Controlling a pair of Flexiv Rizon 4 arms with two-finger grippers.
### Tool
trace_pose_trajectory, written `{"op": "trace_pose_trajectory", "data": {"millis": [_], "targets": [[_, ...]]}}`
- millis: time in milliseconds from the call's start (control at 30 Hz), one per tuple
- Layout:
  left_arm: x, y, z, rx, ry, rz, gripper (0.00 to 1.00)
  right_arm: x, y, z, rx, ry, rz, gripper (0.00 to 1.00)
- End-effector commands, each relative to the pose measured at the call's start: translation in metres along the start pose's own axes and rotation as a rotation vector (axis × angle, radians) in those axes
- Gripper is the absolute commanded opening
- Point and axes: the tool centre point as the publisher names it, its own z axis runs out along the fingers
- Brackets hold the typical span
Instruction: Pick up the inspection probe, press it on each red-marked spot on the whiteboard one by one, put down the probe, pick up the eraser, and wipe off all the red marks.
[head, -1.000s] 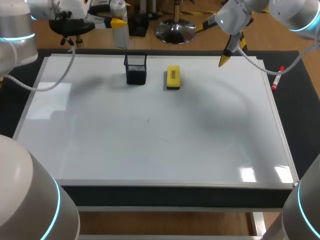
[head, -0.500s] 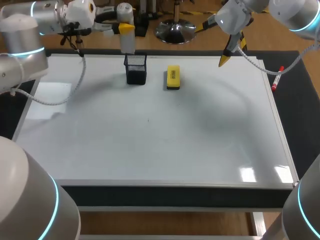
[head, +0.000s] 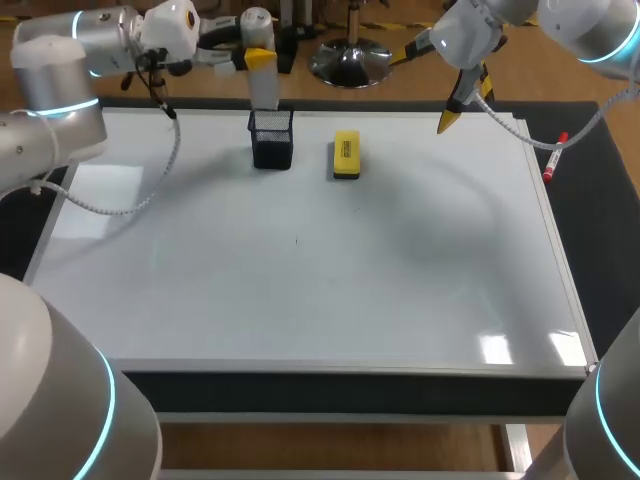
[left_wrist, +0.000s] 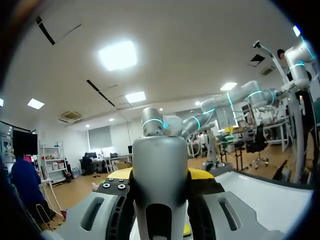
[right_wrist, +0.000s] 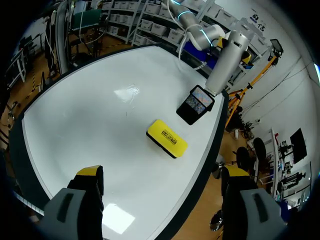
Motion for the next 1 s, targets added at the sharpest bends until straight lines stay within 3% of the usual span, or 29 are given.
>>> {"op": "trace_pose_trajectory", "data": {"millis": [33, 367, 1000], "targets": [[-0.011, 0.012, -0.001, 0.028, 0.038, -0.011, 0.0, 0.0, 0.0, -0.001, 0.002, 0.005, -0.002, 1.0], [-0.013, 0.033, -0.002, 0.055, 0.055, -0.039, 0.0, 0.0, 0.0, -0.001, 0.002, 0.005, -0.002, 1.0], [-0.013, 0.043, 0.003, 0.082, 0.08, -0.032, 0.0, 0.0, 0.0, -0.001, 0.002, 0.005, -0.002, 1.0]]}}
